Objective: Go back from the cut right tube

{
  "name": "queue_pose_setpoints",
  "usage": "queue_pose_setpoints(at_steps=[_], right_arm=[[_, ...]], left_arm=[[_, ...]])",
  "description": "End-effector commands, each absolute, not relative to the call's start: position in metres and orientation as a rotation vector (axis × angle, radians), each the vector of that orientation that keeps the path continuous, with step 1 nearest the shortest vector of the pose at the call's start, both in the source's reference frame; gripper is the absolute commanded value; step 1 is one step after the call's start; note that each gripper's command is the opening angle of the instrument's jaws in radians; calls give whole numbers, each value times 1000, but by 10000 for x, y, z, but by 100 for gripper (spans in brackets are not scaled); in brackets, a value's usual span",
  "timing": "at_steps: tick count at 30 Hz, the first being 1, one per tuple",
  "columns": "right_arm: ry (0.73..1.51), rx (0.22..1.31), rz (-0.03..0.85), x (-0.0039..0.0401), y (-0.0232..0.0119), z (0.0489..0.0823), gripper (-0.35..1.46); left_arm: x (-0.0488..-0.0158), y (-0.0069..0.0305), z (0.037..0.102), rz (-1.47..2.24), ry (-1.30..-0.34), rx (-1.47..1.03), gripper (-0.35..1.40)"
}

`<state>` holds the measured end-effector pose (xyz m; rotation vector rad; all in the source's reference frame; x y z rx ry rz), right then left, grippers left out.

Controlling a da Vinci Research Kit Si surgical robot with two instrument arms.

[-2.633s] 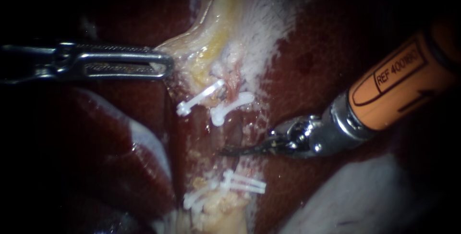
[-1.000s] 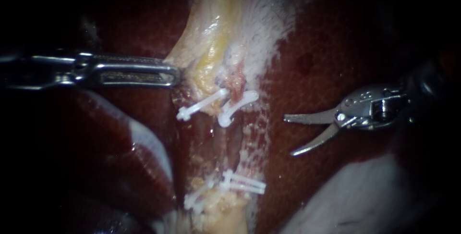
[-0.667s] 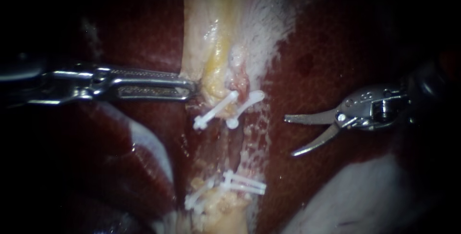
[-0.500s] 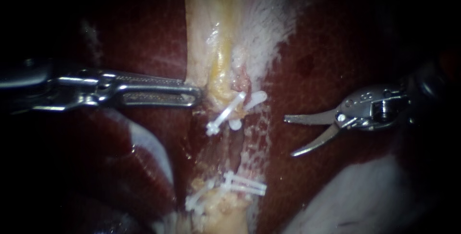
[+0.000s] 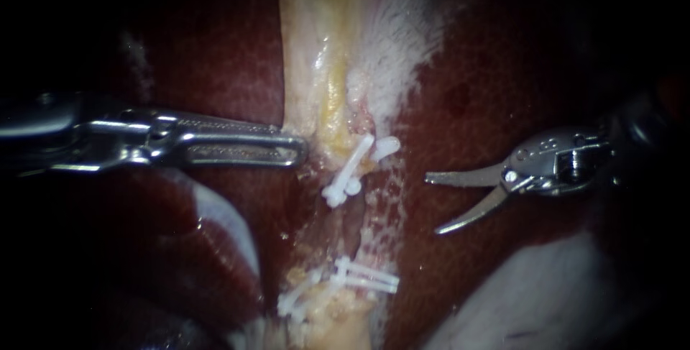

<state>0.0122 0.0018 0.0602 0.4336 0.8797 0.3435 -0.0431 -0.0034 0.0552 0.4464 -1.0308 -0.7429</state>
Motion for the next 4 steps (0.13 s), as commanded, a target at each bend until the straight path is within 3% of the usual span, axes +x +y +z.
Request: queue_pose_setpoints(at_steps=[1, 4], right_arm=[[880, 434, 343, 122, 18, 602, 143], [880, 434, 343, 122, 18, 602, 143]], left_arm=[[-431, -34, 553, -743, -1031, 447, -35], [-431, -34, 553, -742, -1031, 448, -35]])
